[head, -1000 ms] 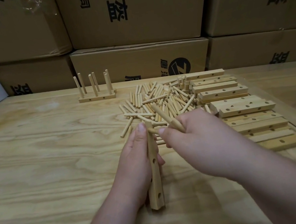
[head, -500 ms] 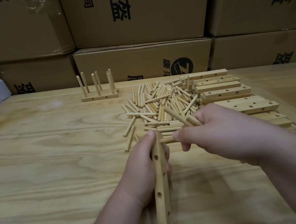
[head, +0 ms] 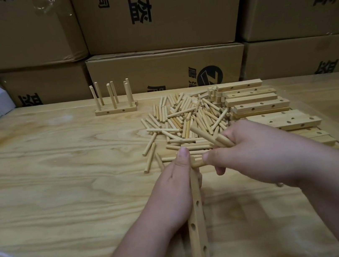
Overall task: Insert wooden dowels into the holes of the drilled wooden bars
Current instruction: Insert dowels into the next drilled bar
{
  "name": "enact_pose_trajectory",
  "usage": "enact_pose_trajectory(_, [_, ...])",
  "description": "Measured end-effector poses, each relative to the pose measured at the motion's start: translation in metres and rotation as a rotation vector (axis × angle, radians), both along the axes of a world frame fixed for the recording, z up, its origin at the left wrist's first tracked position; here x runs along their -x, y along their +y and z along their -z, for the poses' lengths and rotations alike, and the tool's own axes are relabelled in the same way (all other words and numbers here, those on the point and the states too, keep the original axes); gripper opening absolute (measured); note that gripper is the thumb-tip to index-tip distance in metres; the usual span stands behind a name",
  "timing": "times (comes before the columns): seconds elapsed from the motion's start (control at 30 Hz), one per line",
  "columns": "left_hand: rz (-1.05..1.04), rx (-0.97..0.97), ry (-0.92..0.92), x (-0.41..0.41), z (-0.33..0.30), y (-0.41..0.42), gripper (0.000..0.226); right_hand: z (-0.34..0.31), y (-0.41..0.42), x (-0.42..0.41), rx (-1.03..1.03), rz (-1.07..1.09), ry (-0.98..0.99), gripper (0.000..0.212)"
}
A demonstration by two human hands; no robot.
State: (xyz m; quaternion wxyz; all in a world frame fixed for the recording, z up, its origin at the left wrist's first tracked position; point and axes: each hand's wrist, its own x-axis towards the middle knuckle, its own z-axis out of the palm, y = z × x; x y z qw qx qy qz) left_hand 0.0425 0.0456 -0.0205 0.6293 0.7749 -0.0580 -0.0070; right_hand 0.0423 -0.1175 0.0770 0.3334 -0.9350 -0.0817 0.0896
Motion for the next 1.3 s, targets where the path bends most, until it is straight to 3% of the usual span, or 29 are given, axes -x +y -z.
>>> enact_pose_trajectory(0.2, [-0.071,-0.041,-0.029,-0.005,0.003,-0.001,0.072,0.013,0.008,-0.002,0.056,0.013,-0.095,0.036])
enact_pose_trajectory(0.53, [-0.047,-0.031,-0.016,-0.002,0.004,0.0,0.073,0.016,-0.007,-0.013,-0.067,-0.088,0.007,0.027])
enact_pose_trajectory(0.77, [-0.127,-0.012,0.006,-0.005,0.007,0.0,0.078,0.023,0.002,-0.012,-0.021,-0.076,-0.118,0.03])
enact_pose_trajectory(1.13, [-0.063,-0.018,-0.029,-0.005,0.009,0.0,0.074,0.017,-0.005,-0.011,-0.049,-0.123,-0.049,0.029])
enact_pose_trajectory(1.3, [-0.127,0.097,0.045,-0.004,0.01,0.0,0.076,0.024,-0.001,-0.013,-0.083,-0.115,-0.087,0.027])
